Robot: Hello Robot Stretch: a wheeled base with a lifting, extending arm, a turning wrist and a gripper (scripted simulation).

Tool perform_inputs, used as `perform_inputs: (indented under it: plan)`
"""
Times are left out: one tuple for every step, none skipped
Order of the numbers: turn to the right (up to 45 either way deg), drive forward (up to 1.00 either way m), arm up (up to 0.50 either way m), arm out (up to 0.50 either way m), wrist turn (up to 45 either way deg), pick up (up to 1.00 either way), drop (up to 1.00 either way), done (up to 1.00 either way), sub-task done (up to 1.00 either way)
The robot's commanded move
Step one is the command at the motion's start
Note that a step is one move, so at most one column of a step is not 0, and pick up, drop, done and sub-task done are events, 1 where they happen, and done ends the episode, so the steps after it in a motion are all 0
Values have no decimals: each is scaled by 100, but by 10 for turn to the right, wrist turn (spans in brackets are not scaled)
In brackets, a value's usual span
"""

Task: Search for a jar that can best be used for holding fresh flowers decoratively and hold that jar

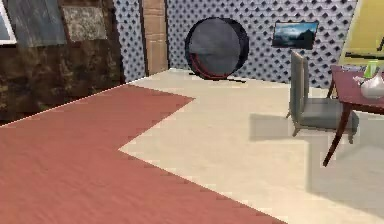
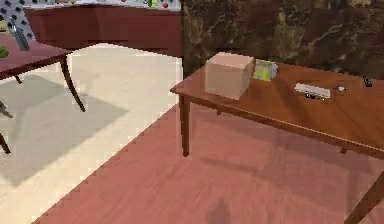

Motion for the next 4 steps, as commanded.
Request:
perform_inputs:
  plan:
    - [330,0,0,0,0,0,0,0,0]
    - [0,100,0,0,0,0,0,0,0]
    - [30,0,0,0,0,0,0,0,0]
    - [0,50,0,0,0,0,0,0,0]
